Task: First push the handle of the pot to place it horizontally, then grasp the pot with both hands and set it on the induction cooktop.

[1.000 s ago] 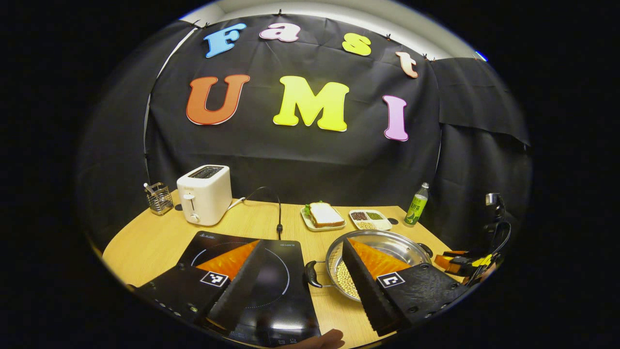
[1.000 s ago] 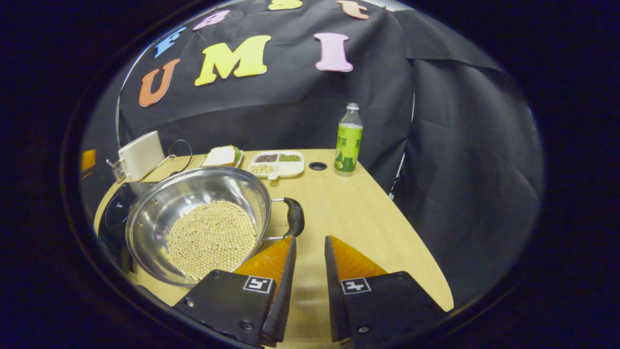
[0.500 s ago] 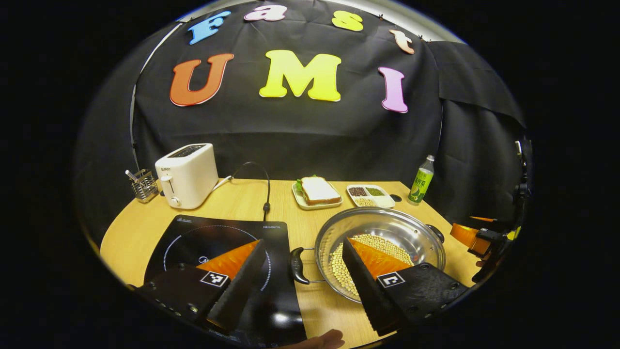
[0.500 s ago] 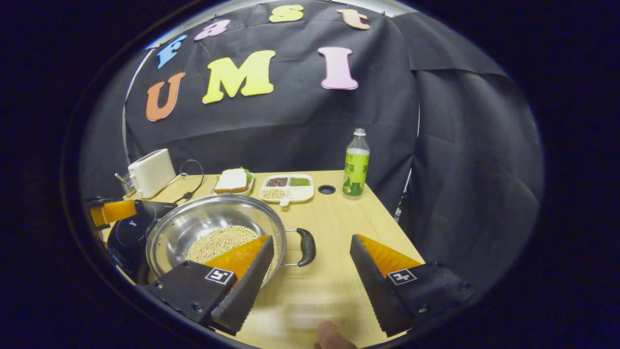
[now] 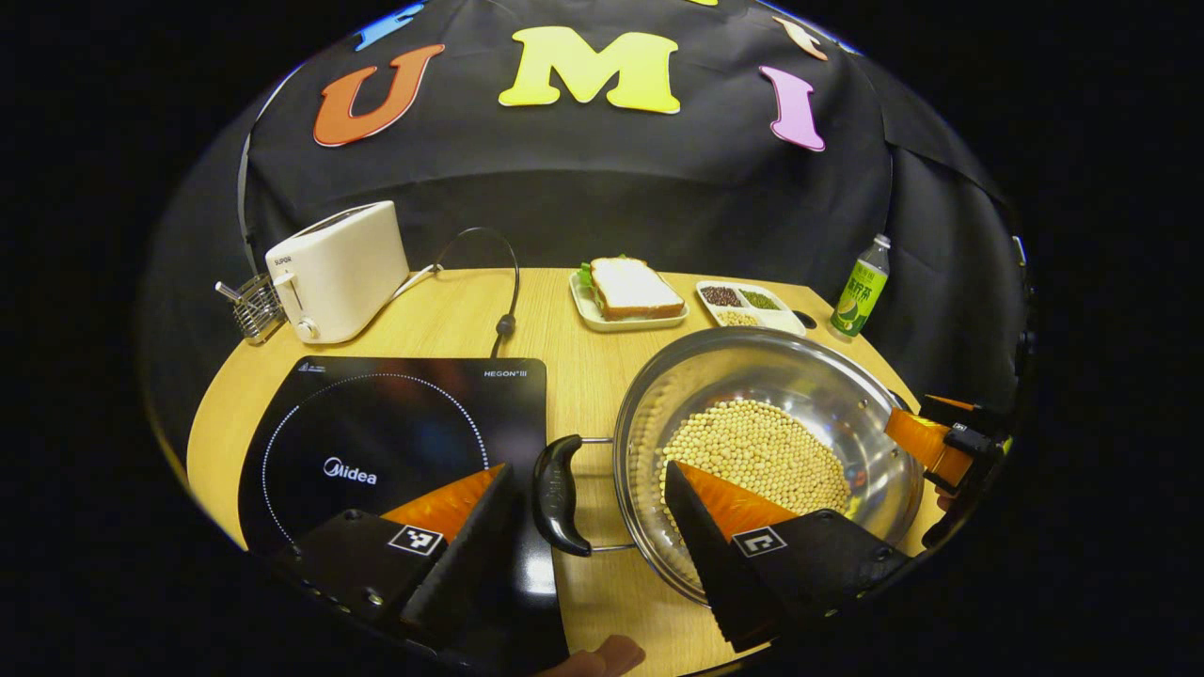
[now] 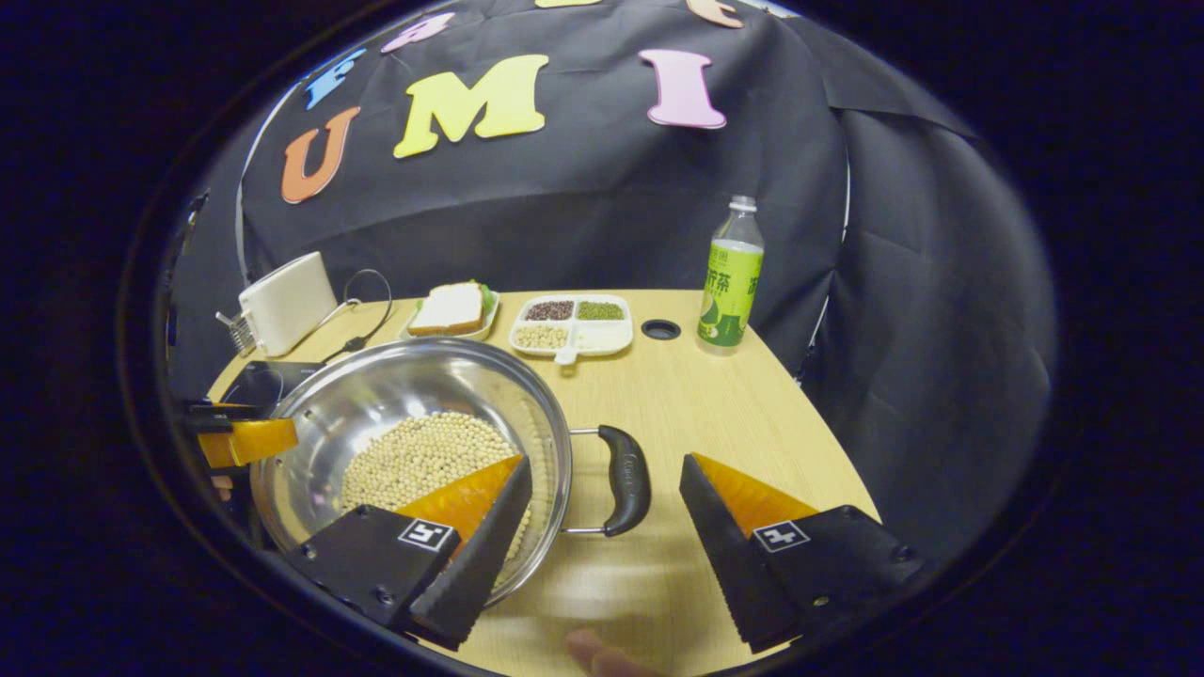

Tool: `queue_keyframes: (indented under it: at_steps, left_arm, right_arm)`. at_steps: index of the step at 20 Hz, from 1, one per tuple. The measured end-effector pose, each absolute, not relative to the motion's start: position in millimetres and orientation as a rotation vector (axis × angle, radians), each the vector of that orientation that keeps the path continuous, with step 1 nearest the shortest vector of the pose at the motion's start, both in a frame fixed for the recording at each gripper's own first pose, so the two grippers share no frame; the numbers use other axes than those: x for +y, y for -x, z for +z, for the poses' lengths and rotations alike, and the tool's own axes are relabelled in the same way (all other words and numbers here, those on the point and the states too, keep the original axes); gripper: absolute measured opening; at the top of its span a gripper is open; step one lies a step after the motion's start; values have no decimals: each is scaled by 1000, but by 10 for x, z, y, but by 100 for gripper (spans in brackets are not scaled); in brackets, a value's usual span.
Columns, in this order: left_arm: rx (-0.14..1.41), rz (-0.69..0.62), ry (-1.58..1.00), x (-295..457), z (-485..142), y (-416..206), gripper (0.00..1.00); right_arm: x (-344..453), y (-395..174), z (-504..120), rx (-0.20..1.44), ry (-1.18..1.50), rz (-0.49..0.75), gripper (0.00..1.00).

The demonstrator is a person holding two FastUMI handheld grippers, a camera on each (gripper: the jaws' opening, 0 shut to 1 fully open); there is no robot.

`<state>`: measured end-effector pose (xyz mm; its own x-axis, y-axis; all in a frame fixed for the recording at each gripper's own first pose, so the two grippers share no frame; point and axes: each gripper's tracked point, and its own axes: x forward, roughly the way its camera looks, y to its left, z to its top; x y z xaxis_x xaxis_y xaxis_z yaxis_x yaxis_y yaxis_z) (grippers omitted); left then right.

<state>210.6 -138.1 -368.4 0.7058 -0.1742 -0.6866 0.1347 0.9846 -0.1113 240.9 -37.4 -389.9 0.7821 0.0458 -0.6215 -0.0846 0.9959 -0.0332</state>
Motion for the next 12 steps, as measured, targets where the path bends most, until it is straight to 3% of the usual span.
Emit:
queue_keyframes:
  at_steps: [6,7,8,9,10,11,12]
  left_arm:
    - [768,-156,55,-1311,-3705,-2183,93]
    - [768,-148,56,-1297,-3712,-2192,81]
    - [767,-147,62,-1308,-3693,-2189,85]
    - [767,-151,59,-1311,-3709,-2185,69]
    - [759,-157,53,-1334,-3698,-2179,69]
    - [755,-163,43,-1329,-3714,-2198,61]
    - [744,-167,35,-1327,-3714,-2206,61]
  right_arm:
    - [-371,-2449,-4125,737,59,63,99]
    - [-384,-2447,-4137,745,59,61,95]
    - [-347,-2448,-4164,751,42,72,95]
    - [-279,-2434,-4204,770,19,96,90]
    - [-269,-2390,-4245,787,7,103,79]
    - [-248,-2368,-4262,795,-11,109,77]
    - [-251,-2389,-4272,799,-28,107,79]
